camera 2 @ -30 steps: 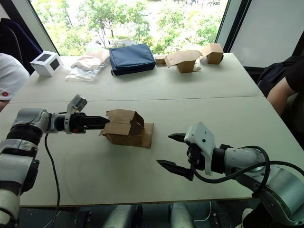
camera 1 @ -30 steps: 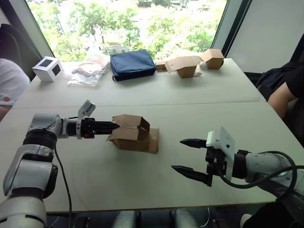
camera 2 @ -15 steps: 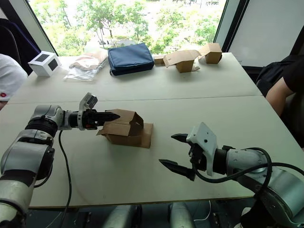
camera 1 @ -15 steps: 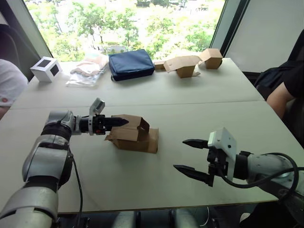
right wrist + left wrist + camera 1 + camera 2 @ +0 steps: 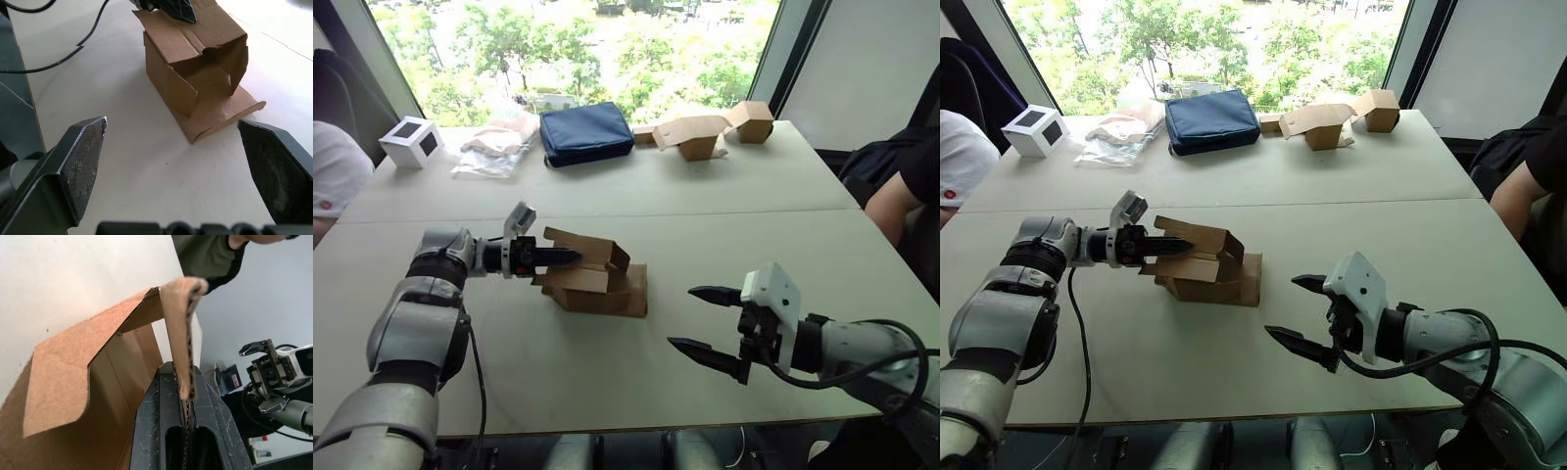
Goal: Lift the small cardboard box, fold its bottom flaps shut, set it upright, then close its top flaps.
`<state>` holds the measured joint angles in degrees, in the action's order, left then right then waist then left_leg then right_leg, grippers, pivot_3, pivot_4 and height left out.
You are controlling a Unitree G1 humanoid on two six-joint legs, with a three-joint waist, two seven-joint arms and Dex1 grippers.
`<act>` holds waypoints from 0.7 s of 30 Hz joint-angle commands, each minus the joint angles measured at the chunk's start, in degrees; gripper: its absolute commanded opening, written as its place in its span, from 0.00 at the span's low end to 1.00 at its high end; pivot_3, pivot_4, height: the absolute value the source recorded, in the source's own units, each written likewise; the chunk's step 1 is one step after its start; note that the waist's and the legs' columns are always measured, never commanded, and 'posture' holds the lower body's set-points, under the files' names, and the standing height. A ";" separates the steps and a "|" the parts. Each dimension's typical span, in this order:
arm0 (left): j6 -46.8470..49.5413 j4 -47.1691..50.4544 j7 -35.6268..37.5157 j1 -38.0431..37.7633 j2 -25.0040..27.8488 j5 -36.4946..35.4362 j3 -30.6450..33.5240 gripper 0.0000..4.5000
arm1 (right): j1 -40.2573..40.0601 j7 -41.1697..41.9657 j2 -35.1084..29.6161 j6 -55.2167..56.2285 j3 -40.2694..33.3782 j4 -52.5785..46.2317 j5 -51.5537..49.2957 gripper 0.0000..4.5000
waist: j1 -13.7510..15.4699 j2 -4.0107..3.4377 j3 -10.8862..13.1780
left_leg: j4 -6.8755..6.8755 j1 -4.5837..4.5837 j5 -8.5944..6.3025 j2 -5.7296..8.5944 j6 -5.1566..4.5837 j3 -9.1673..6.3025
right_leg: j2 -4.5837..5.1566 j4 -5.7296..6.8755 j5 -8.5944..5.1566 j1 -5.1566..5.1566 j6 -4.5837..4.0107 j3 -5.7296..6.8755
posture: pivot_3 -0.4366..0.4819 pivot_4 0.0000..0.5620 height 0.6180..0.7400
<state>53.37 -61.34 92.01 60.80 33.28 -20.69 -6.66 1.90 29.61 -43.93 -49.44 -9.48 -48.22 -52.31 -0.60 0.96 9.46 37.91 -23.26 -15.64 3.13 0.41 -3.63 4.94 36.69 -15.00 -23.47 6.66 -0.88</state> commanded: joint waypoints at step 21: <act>-1.76 35.20 -12.54 0.26 4.75 -14.75 18.76 0.00 | 39.01 -21.35 26.85 11.83 4.75 27.43 4.17 0.01 | -0.40 -0.06 -0.03 | 0.02 -0.11 0.08 0.07 0.15 0.14 | -0.02 0.54 0.00 -0.49 -0.02 -0.23 | 0.48 0.27 1.00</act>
<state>52.11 -28.13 79.72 60.38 37.20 -33.69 10.40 39.16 6.63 -16.91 -38.41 -6.85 -20.16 -50.65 -0.99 0.90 9.44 37.93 -23.37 -15.56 3.20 0.55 -3.48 4.91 37.24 -15.00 -23.97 6.64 -1.12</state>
